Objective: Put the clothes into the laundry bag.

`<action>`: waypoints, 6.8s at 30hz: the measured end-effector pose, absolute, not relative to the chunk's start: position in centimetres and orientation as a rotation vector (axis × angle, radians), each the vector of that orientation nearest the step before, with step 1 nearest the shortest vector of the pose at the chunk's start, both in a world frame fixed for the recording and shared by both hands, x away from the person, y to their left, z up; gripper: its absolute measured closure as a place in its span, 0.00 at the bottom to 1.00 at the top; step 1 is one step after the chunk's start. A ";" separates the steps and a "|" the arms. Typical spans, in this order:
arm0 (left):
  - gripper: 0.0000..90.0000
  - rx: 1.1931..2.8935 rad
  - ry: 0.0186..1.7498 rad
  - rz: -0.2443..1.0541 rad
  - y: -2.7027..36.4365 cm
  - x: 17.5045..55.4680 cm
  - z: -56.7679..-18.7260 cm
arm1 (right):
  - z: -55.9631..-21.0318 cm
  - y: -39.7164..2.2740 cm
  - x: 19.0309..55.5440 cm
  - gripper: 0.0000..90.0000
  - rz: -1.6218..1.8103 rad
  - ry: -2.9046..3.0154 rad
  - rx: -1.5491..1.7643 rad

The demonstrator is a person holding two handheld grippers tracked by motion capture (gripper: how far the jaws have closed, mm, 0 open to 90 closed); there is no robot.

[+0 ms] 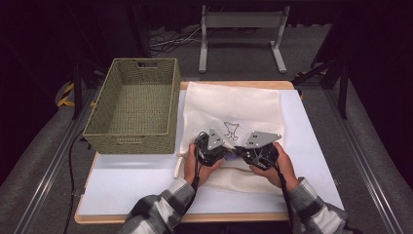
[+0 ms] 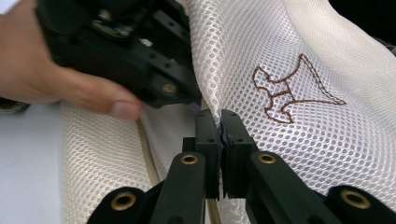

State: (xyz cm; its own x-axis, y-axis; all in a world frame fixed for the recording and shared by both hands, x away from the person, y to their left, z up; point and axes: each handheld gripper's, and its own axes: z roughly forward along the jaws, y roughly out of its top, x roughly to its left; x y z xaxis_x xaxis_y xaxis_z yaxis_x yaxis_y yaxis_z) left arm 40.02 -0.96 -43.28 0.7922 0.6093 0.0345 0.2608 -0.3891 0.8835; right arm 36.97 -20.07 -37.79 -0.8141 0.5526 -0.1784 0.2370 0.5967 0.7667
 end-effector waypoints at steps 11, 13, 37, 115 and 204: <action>0.67 2.041 0.569 0.373 -3.1 39.7 -44.0 | -37.6 -20.0 36.8 0.97 1.083 2.433 0.624; 0.70 2.053 0.567 0.390 -3.6 39.8 -44.3 | -37.7 -20.0 36.9 0.97 1.083 2.436 0.619; 1.00 2.021 0.849 0.647 -1.9 42.4 -44.3 | -37.9 -19.8 36.8 0.97 1.070 2.449 0.626; 1.00 2.102 0.683 0.494 1.5 39.5 -43.4 | -38.1 -19.9 36.8 0.97 1.024 2.562 0.570; 0.95 2.193 0.708 0.382 15.6 32.8 -43.9 | -40.4 -20.0 36.7 0.86 0.957 2.638 0.562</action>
